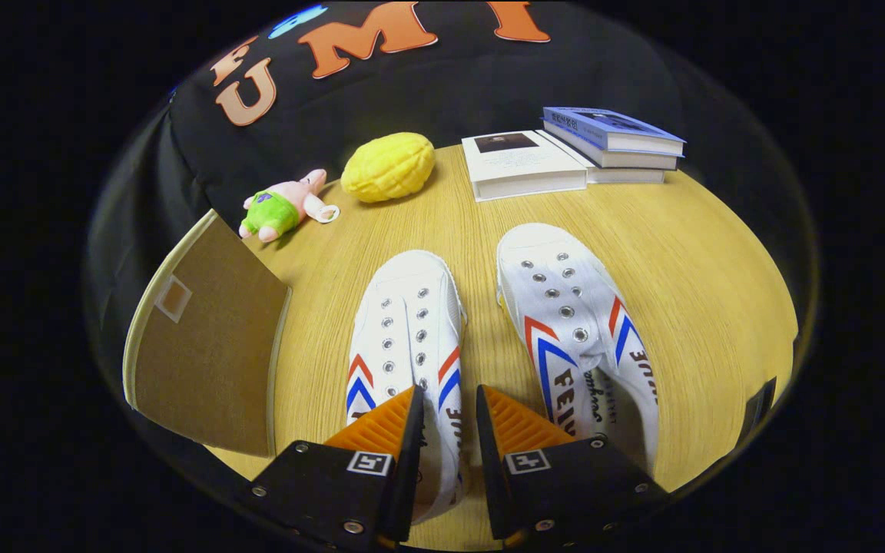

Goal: Open the storage box then place both shoes into the box .Put the left shoe in first, then the right shoe, with the right side of both shoes facing outward in a uniform manner.

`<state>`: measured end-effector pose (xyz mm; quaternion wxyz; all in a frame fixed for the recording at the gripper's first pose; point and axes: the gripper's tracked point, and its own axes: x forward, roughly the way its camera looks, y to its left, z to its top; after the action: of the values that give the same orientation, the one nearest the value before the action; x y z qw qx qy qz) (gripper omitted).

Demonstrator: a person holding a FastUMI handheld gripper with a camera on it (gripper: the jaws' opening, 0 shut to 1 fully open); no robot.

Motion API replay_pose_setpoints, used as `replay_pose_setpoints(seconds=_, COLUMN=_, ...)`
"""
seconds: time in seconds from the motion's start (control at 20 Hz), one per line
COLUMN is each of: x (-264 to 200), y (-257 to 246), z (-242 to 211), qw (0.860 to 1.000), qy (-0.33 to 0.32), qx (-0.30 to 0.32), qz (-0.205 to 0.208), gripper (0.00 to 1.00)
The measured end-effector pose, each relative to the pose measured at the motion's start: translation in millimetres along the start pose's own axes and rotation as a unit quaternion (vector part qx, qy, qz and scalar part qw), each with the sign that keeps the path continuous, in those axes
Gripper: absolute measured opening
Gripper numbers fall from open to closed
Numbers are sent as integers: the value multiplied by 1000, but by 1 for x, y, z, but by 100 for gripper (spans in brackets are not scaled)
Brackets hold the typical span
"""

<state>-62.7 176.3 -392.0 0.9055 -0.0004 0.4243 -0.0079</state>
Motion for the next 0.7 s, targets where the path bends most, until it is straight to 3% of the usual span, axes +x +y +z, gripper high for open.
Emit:
replay_pose_setpoints(seconds=0.05, x=1, y=5, z=0, qw=1000, qy=2, qx=6, qz=7, gripper=36)
replay_pose_setpoints(seconds=0.1, x=2, y=6, z=0, qw=1000, qy=4, qx=7, qz=9, gripper=23)
replay_pose_setpoints(seconds=0.2, x=0, y=5, z=1, qw=1000, qy=-1, qx=20, qz=16, gripper=8)
replay_pose_setpoints(seconds=0.25, x=0, y=5, z=0, qw=999, qy=4, qx=40, qz=29, gripper=5)
replay_pose_setpoints(seconds=0.35, x=0, y=9, z=-2, qw=993, qy=30, qx=97, qz=61, gripper=3)
replay_pose_setpoints(seconds=0.4, x=-1, y=8, z=-2, qw=993, qy=35, qx=92, qz=63, gripper=2)
replay_pose_setpoints(seconds=0.55, x=-3, y=9, z=3, qw=999, qy=19, qx=3, qz=39, gripper=1)
replay_pose_setpoints(seconds=0.7, x=-12, y=22, z=18, qw=1000, qy=-10, qx=-6, qz=23, gripper=0)
